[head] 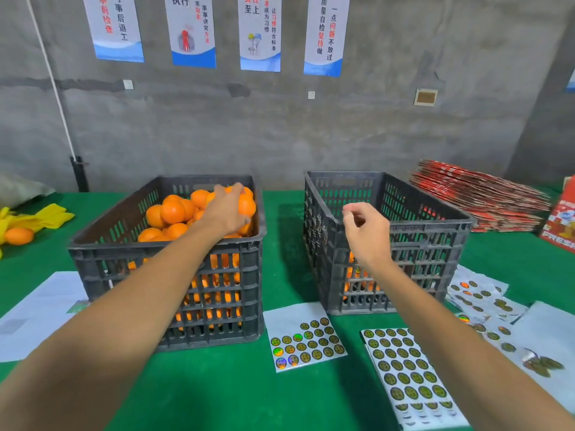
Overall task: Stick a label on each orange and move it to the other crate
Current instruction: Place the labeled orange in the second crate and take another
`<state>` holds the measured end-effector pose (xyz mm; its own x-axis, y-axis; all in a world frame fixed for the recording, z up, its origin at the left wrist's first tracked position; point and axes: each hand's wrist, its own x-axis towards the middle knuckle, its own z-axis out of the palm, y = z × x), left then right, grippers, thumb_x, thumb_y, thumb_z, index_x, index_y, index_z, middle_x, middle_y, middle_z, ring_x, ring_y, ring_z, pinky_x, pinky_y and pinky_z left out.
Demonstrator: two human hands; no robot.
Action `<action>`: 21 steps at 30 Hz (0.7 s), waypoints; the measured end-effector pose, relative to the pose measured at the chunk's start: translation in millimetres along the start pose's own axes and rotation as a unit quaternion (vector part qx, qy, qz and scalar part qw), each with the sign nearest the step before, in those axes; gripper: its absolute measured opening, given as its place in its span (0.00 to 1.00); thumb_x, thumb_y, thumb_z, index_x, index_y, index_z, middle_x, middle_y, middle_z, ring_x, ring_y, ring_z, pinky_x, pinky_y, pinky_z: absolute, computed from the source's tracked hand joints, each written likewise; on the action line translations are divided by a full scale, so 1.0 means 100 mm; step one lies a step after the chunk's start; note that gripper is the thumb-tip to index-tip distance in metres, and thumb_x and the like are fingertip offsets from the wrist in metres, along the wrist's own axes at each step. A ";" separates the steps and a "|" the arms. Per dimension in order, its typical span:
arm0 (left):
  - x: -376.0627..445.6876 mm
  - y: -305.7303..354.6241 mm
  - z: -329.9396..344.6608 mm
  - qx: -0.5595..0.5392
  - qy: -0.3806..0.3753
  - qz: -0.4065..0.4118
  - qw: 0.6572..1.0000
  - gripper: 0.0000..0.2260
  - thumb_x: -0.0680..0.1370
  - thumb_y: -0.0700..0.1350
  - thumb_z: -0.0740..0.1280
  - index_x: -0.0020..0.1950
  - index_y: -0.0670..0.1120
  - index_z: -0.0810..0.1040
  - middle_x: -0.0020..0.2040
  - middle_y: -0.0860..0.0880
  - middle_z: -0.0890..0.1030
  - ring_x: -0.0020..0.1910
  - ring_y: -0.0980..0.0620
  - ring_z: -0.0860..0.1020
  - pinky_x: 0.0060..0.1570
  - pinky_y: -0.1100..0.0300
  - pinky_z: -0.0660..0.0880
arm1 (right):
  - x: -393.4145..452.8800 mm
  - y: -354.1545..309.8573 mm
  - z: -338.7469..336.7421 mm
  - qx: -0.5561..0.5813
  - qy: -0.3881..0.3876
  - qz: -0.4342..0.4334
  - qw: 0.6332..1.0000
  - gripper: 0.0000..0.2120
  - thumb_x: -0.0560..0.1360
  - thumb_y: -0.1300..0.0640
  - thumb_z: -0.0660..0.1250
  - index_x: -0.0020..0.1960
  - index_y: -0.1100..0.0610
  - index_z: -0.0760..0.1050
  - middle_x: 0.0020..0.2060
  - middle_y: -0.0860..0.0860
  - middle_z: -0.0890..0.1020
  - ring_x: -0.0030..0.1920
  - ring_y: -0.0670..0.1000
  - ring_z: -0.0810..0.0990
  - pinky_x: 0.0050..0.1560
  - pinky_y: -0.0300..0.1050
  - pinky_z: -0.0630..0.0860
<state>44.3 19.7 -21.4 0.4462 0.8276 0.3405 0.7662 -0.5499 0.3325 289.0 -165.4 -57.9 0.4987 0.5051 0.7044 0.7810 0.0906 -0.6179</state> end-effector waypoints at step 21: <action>-0.32 0.47 0.09 -0.366 -0.059 0.107 0.923 0.30 0.76 0.60 0.73 0.75 0.53 0.69 0.64 0.46 0.76 0.57 0.45 0.79 0.63 0.41 0.78 | -1.80 0.46 1.06 -0.027 -0.475 0.066 0.877 0.21 0.73 0.46 0.77 0.63 0.52 0.83 0.55 0.45 0.74 0.59 0.48 0.71 0.64 0.44 0.71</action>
<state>70.2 -31.9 -24.4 0.6319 0.6740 0.3826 0.1575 -0.5950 0.7881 195.8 -161.3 -249.9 0.0678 0.9977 0.0036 0.7696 -0.0500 -0.6365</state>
